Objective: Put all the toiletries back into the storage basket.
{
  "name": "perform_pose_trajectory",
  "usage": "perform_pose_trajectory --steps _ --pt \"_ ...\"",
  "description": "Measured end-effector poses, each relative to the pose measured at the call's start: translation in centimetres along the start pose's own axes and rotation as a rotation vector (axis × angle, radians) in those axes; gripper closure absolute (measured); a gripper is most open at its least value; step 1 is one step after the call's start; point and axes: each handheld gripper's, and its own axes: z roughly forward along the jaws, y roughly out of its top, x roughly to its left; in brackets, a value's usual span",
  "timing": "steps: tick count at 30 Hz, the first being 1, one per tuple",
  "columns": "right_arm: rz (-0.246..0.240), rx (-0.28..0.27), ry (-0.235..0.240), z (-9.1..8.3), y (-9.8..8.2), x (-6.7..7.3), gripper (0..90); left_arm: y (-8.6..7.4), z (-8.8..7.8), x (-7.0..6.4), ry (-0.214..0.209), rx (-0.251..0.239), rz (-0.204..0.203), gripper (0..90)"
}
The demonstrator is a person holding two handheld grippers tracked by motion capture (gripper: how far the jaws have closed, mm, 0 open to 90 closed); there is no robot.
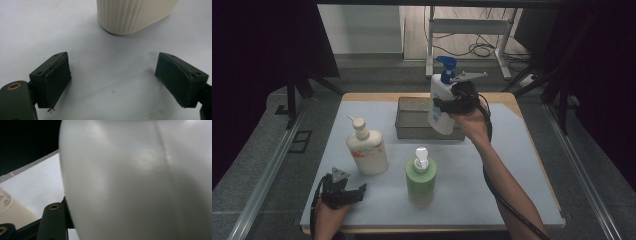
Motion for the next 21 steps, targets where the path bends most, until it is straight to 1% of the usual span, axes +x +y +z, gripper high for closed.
perform_pose_trajectory --steps 7,21 --pt "0.0 0.004 -0.01 1.5 0.4 0.3 37.8 0.0 0.0 0.0 0.001 0.0 0.0 12.4" --pt "0.0 -0.007 -0.023 3.9 1.5 0.9 37.8 0.0 0.0 0.0 -0.001 0.001 -0.004 12.4"
